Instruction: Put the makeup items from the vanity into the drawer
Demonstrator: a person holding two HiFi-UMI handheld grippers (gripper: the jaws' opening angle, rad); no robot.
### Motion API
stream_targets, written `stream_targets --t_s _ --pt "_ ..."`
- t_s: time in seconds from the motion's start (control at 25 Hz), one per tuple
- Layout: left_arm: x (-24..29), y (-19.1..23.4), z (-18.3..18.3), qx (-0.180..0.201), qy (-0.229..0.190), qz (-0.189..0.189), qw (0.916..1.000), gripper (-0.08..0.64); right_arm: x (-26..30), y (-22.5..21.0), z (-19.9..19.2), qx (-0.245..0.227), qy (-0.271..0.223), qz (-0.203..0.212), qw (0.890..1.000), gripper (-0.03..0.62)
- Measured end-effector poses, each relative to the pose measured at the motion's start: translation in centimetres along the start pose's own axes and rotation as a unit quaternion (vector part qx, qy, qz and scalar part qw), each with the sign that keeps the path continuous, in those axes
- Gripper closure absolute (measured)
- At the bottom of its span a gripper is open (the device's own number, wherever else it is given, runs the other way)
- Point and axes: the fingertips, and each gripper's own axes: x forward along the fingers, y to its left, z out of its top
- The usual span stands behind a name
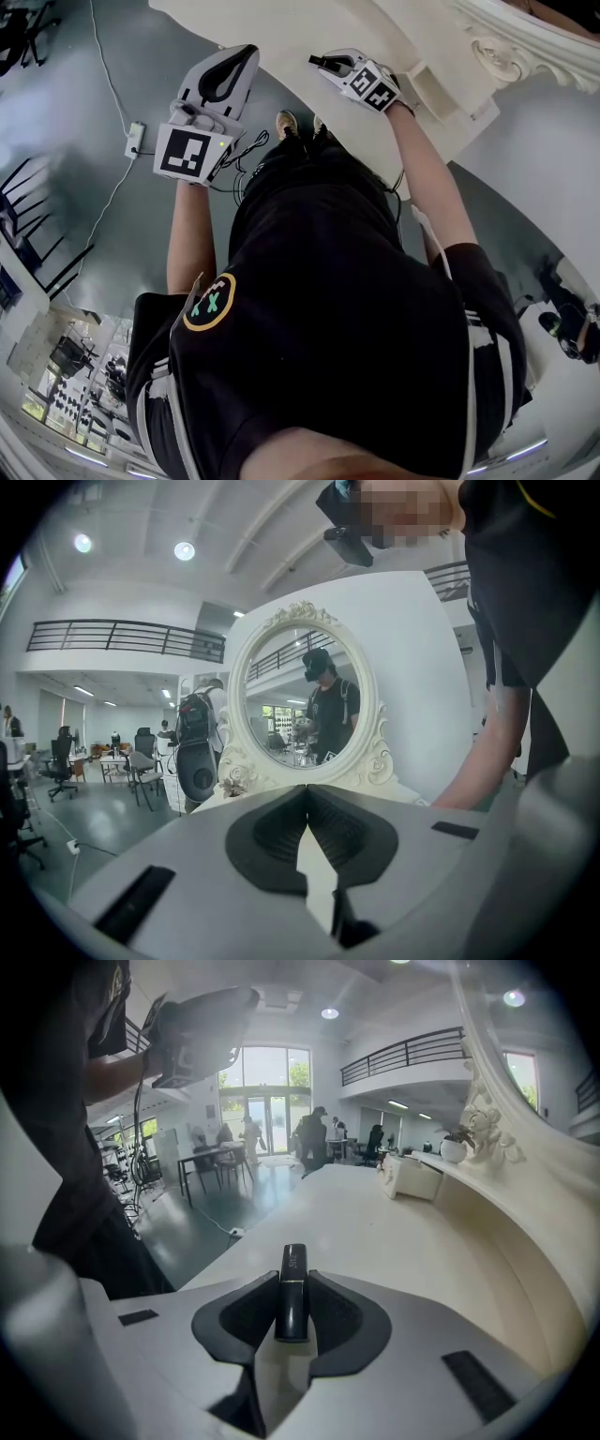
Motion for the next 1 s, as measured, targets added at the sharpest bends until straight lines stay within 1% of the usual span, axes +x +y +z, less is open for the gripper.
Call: stream_targets --t_s 0.28,0.56,0.8,1.0 --pt "0.6 -0.1 -0.2 0.001 0.002 0.003 1.0000 0.540 -1.2 -0.9 2.9 -0.008 -0.042 -0.015 0.999 0.474" --pt "1.0 0.0 0.2 0.004 0.002 0.009 0.9999 0.540 -3.8 -1.7 8.0 -0.024 -0.106 -0.032 0.994 0.474" --pt "0.7 0.3 0.3 0.003 0.009 0.019 0.9998 0.540 -7.4 -1.4 13.6 -0.037 -0.178 -0.048 0.982 0.474" --pt "0.6 0.5 0.2 0.005 -0.001 0.015 0.9999 0.540 -11.3 -0.9 18.6 -0.051 -0.243 -0.060 0.967 0.474"
